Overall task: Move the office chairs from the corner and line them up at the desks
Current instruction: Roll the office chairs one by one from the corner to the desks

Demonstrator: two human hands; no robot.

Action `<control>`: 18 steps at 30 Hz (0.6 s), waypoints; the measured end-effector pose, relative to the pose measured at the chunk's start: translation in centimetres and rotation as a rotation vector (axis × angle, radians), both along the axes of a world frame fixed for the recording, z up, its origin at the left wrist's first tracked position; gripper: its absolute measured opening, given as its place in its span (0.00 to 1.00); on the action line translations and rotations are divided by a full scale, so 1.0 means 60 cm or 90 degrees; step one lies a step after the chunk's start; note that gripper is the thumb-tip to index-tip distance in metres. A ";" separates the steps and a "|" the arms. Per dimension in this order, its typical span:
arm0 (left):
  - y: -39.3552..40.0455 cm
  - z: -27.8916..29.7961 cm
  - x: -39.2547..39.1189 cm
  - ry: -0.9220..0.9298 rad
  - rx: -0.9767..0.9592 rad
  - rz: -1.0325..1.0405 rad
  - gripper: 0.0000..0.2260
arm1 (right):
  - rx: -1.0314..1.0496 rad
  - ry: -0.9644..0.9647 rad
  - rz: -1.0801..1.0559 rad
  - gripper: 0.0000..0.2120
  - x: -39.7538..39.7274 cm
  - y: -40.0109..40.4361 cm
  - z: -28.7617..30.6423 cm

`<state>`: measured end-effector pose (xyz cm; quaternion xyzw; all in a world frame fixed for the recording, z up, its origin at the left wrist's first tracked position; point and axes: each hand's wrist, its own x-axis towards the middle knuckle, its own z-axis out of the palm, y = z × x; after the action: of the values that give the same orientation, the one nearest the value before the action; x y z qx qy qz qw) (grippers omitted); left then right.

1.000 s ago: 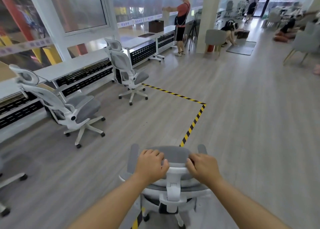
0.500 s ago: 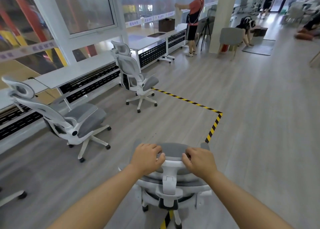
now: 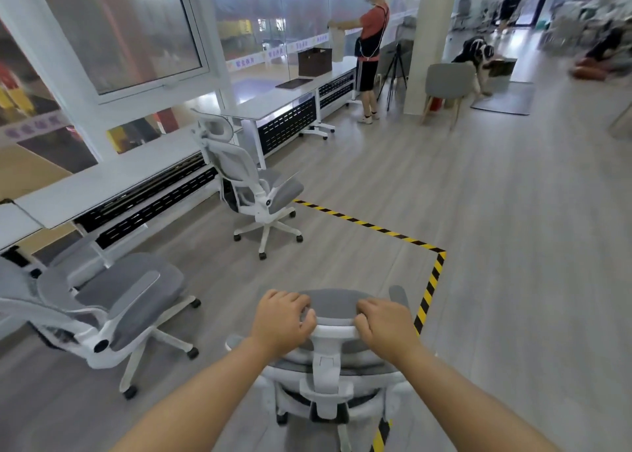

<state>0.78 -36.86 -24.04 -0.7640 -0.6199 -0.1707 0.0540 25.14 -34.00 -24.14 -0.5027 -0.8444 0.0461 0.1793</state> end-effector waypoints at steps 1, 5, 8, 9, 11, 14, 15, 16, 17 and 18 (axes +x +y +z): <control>0.037 0.001 -0.008 -0.002 0.001 -0.006 0.13 | -0.004 0.005 -0.005 0.16 -0.007 0.034 -0.001; 0.187 0.004 -0.038 0.017 0.008 -0.045 0.16 | -0.023 0.004 -0.044 0.18 -0.038 0.166 0.001; 0.302 0.006 -0.061 0.030 -0.006 -0.071 0.17 | -0.033 -0.024 -0.081 0.21 -0.063 0.257 0.013; 0.341 0.005 -0.067 0.036 -0.010 -0.076 0.17 | -0.031 -0.034 -0.091 0.22 -0.069 0.288 0.016; 0.419 0.005 -0.077 0.038 -0.004 -0.099 0.17 | -0.034 -0.035 -0.119 0.22 -0.079 0.354 0.017; 0.526 0.006 -0.082 0.046 0.011 -0.121 0.16 | -0.035 -0.042 -0.151 0.23 -0.088 0.443 0.015; 0.557 0.005 -0.082 0.047 0.013 -0.125 0.16 | -0.034 -0.042 -0.159 0.23 -0.088 0.469 0.012; 0.587 0.006 -0.081 0.049 0.008 -0.132 0.16 | -0.037 -0.039 -0.169 0.23 -0.087 0.497 0.009; 0.618 0.007 -0.081 0.049 0.002 -0.141 0.16 | -0.042 -0.034 -0.178 0.23 -0.087 0.523 0.008; 0.651 0.009 -0.080 0.047 -0.003 -0.150 0.17 | -0.042 -0.028 -0.187 0.23 -0.088 0.550 0.009</control>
<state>-4.02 2.22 -23.49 -0.8374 -0.5238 -0.1463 0.0546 19.87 -1.00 -23.62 -0.6272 -0.7636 0.0362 0.1487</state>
